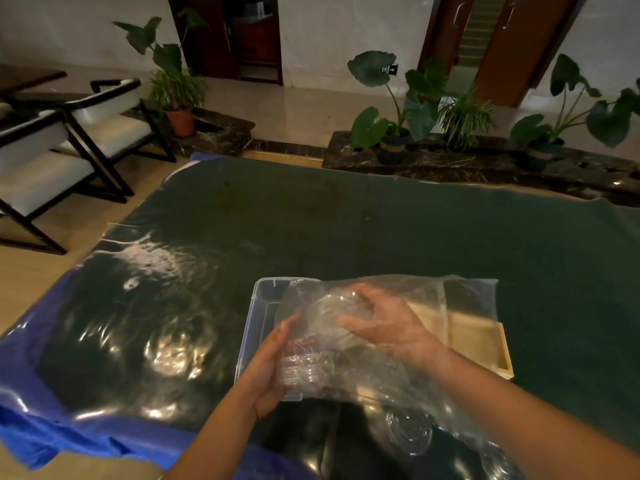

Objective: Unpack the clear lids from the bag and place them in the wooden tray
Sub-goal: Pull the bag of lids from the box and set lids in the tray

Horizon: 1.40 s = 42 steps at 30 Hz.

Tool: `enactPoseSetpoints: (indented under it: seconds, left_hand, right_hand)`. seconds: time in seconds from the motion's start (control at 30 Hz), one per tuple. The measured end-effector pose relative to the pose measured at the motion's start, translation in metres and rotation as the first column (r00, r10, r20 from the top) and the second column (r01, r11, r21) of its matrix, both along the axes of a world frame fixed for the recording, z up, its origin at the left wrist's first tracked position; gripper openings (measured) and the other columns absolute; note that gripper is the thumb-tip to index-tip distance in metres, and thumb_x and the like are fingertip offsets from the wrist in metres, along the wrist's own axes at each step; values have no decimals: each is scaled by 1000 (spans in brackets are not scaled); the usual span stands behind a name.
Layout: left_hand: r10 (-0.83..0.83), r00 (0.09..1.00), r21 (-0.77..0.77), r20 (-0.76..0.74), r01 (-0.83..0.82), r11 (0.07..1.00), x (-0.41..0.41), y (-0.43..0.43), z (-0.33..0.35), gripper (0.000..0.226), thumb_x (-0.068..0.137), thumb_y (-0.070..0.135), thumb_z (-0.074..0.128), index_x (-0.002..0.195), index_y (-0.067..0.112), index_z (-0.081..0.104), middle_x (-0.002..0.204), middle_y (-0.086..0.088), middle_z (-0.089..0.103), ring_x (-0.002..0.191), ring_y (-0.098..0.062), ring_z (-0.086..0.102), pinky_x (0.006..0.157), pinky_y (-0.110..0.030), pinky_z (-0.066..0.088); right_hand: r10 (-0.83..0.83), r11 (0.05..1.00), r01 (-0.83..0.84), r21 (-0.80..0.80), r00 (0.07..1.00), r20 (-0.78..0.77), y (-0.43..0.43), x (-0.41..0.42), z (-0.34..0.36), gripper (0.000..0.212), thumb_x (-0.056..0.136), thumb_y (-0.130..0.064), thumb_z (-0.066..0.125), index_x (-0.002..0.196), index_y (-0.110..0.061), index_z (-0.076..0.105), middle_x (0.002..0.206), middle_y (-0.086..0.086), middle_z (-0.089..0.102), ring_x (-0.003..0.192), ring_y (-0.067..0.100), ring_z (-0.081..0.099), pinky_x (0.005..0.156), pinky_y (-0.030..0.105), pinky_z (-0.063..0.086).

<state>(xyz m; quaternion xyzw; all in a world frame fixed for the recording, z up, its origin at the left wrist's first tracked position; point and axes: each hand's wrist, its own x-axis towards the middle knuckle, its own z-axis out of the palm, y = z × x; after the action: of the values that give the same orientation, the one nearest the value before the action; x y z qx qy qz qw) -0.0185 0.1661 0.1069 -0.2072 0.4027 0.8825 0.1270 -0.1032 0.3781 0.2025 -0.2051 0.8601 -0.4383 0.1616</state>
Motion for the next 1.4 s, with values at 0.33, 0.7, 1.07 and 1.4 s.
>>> enactPoseSetpoints:
  seconds: [0.33,0.7,1.07,1.4]
  left_hand:
    - [128,991,67,46,-131,989,0,-15,-29,46,86,38,67,126,17,71,117,-18,76,97,-35,77,71,-51,63]
    - [216,973,123,80,-224,967,-13,-22,-34,45,86,48,70,116,15,78,124,-17,74,103,-35,75,88,-60,58]
    - [267,961,135,76,-275,952,-30,3,-18,41,90,51,64,113,21,80,122,-12,76,101,-31,77,72,-50,64]
    - [314,945,70,88,-321,945,-37,7,-15,55,87,58,69,132,26,68,131,-9,72,112,-31,73,92,-54,58]
  right_hand:
    - [-321,842,427,-329,887,331,59,4,11,25,87,-10,75,111,-15,72,104,8,78,99,27,74,86,44,61]
    - [-521,605,685,-407,726,449,148,-9,-2,28,90,-15,70,116,-8,68,112,15,75,104,32,72,90,49,57]
    - [-644,607,791,-73,544,539,168,-61,-90,47,89,-23,72,130,-7,58,119,15,68,102,30,69,70,37,60]
    - [-716,682,709,179,596,363,144,-96,-134,62,89,-25,73,143,-14,46,134,13,59,117,35,60,92,40,53]
